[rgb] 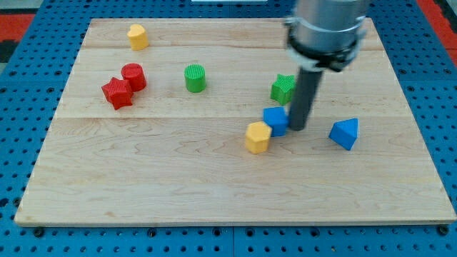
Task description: Push the blue cube towards the top center
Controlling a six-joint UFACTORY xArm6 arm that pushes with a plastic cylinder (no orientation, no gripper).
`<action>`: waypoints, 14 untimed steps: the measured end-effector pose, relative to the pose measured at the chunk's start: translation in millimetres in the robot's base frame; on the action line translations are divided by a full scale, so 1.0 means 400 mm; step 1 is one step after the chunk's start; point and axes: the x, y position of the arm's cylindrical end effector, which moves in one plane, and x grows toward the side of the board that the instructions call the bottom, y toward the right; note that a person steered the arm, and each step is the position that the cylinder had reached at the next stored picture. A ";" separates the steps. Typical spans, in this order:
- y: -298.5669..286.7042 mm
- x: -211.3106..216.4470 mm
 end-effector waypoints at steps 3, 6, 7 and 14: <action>-0.298 -0.015; -0.200 -0.187; -0.212 -0.231; 0.104 -0.415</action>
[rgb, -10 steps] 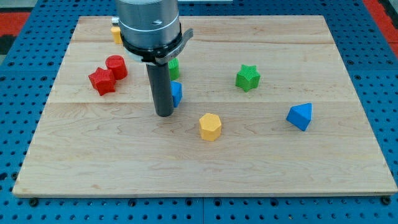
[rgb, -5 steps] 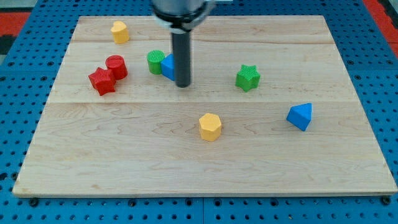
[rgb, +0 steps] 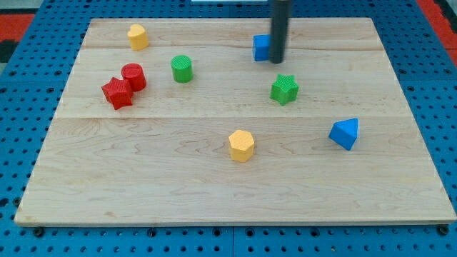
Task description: Push the blue cube towards the top center
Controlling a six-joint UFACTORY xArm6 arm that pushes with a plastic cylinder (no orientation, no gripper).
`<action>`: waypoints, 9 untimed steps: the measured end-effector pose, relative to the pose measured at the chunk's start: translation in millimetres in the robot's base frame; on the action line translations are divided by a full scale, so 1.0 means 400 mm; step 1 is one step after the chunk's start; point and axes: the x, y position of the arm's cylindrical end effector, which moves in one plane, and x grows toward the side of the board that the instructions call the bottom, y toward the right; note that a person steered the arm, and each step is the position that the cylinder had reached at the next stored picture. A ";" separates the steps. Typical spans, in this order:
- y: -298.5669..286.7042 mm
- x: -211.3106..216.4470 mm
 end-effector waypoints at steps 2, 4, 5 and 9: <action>-0.189 -0.036; -0.172 -0.033; -0.221 -0.032; -0.306 0.332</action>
